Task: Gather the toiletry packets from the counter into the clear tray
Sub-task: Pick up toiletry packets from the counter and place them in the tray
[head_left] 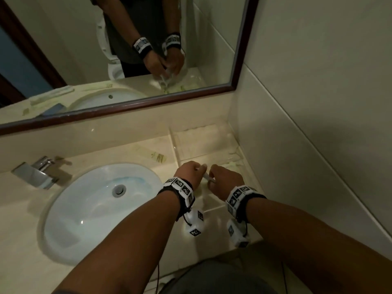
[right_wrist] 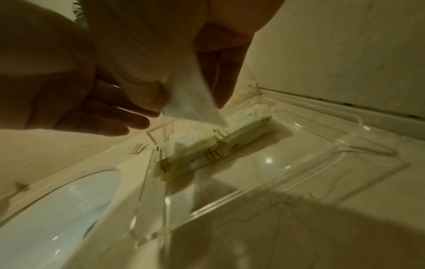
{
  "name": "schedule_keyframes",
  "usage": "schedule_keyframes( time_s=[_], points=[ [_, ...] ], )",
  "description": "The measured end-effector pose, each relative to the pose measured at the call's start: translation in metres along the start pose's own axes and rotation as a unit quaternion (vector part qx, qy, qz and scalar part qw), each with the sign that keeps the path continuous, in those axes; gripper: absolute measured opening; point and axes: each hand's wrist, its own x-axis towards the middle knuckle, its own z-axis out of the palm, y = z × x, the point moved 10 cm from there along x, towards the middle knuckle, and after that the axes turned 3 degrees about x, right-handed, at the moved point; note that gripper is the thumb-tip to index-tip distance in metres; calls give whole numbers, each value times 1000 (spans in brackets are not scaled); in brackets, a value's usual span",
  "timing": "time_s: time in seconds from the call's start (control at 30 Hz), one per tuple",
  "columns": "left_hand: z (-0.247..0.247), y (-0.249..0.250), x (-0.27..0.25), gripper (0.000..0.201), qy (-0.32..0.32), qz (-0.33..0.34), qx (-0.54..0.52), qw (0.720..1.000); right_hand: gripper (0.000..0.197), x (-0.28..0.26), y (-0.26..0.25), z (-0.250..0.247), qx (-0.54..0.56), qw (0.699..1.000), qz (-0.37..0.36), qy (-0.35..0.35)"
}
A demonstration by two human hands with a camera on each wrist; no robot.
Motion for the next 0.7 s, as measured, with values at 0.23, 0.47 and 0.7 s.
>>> schedule_keyframes(
  time_s=[0.23, 0.47, 0.7],
  points=[
    [22, 20, 11, 35, -17, -35, -61, 997, 40, 1, 50, 4, 88, 994, 71, -4],
    [48, 57, 13, 35, -24, -12, -118, 993, 40, 2, 92, 1, 179, 974, 136, -10],
    [69, 59, 24, 36, -48, -33, -179, 982, 22, 3, 122, 2, 220, 958, 181, 16]
  ],
)
